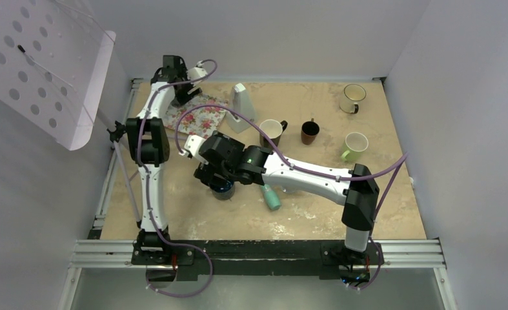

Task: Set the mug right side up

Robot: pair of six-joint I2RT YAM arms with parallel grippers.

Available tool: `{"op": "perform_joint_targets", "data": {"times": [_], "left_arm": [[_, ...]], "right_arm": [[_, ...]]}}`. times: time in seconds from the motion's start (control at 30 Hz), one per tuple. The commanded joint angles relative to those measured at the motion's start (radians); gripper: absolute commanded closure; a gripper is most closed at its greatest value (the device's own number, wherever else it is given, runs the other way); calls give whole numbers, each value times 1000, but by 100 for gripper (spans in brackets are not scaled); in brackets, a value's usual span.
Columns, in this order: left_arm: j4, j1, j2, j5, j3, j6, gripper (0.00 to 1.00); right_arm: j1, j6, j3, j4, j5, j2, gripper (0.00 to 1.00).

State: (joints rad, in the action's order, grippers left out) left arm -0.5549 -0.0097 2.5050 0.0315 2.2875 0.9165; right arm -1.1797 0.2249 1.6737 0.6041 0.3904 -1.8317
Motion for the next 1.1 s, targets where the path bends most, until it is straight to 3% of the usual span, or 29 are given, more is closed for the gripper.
{"op": "perform_joint_targets", "data": {"times": [0.0, 0.33, 0.53, 0.63, 0.73, 0.87, 1.07], "left_arm": [[-200, -1, -104, 174, -61, -45, 16], [-250, -33, -331, 381, -357, -6, 16], [-366, -38, -403, 478, -270, -73, 2], [-435, -26, -386, 414, -164, -51, 0], [-412, -10, -322, 260, -49, -119, 0], [-493, -5, -171, 83, 211, -310, 1], [-374, 42, -177, -84, 198, -738, 9]], "right_arm": [[-1, -11, 0, -45, 42, 43, 1], [0, -5, -36, -86, 48, 67, 1], [2, 6, -33, -99, 35, 66, 1], [3, 2, -35, -101, 31, 63, 1], [2, -6, -42, -105, 25, 64, 1], [1, -6, -42, -106, 24, 58, 1], [2, -4, -33, -109, 0, 45, 1]]}}
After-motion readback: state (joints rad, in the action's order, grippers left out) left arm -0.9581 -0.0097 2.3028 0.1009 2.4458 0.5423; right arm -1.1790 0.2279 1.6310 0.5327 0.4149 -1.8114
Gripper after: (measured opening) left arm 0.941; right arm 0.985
